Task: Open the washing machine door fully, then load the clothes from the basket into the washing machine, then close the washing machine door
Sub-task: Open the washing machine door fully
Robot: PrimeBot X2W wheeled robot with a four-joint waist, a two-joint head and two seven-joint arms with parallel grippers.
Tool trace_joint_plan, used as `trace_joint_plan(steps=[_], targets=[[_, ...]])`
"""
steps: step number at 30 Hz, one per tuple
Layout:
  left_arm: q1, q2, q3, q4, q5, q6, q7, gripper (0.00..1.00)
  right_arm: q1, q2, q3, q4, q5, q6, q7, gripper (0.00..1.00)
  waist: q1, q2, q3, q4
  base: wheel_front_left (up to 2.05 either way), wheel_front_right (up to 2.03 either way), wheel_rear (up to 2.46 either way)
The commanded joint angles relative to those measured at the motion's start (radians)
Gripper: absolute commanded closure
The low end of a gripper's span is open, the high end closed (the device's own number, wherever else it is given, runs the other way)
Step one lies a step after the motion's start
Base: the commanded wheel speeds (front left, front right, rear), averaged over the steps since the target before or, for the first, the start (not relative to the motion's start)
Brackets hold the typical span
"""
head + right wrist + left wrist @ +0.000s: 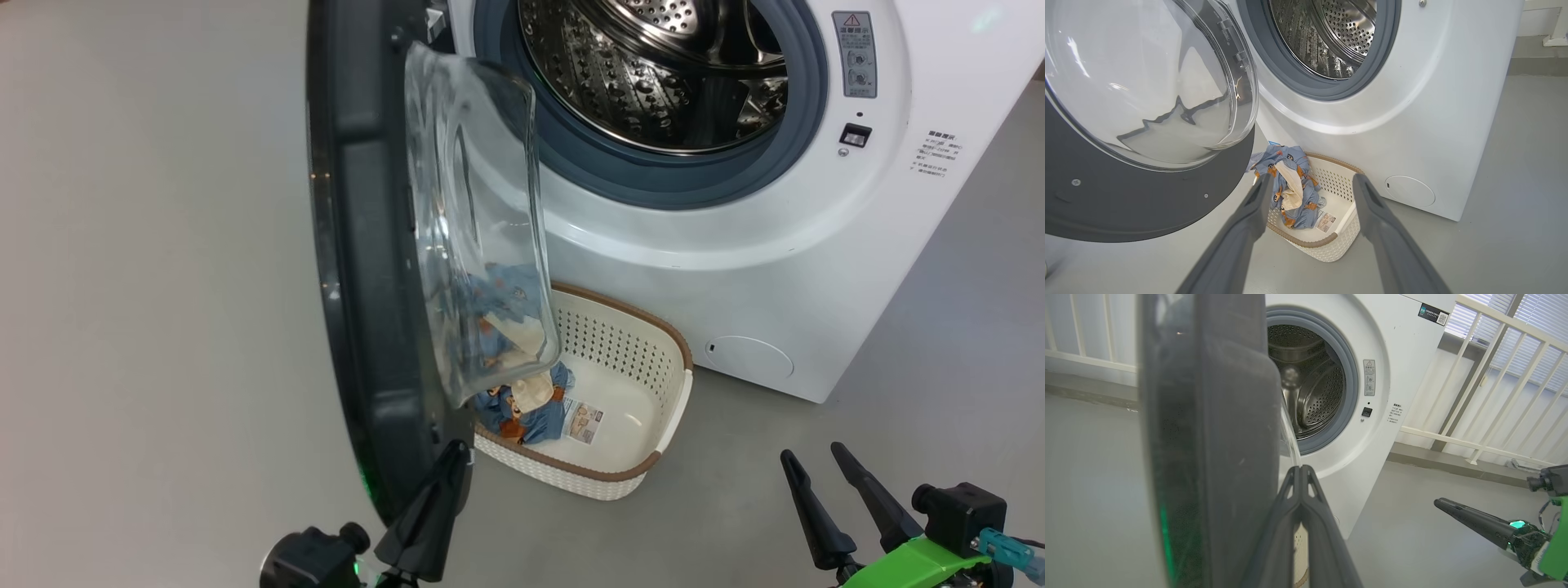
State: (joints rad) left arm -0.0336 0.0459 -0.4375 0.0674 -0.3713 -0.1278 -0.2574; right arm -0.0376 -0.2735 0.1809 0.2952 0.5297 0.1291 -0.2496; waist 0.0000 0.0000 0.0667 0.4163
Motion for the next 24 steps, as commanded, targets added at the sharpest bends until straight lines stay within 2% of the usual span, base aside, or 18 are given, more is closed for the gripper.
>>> trace_joint_plan(steps=[1,10,17,24], targets=[[-0.042,0.004,0.048,-0.006,-0.011,-0.001,-0.004,1.0,-0.018,-0.011,0.019,-0.027,-0.008,0.002,-0.012,0.0,0.0,0.0,0.001,0.0,0.0,0.0,0.0],[-0.037,0.004,0.14,0.031,-0.011,0.029,-0.004,1.0,-0.018,-0.011,0.017,-0.03,-0.006,0.002,-0.012,0.0,0.0,0.0,0.005,0.003,0.0,0.0,0.0],[-0.017,0.005,0.274,0.048,0.016,0.053,-0.004,1.0,-0.017,-0.008,0.02,-0.031,-0.007,0.002,-0.012,0.0,0.0,0.0,0.01,0.012,0.0,0.0,0.0],[-0.05,0.018,0.407,0.1,0.031,0.048,-0.004,1.0,-0.025,-0.013,0.028,-0.031,-0.006,0.002,-0.012,0.0,0.0,0.0,0.022,0.017,0.0,0.0,0.0]])
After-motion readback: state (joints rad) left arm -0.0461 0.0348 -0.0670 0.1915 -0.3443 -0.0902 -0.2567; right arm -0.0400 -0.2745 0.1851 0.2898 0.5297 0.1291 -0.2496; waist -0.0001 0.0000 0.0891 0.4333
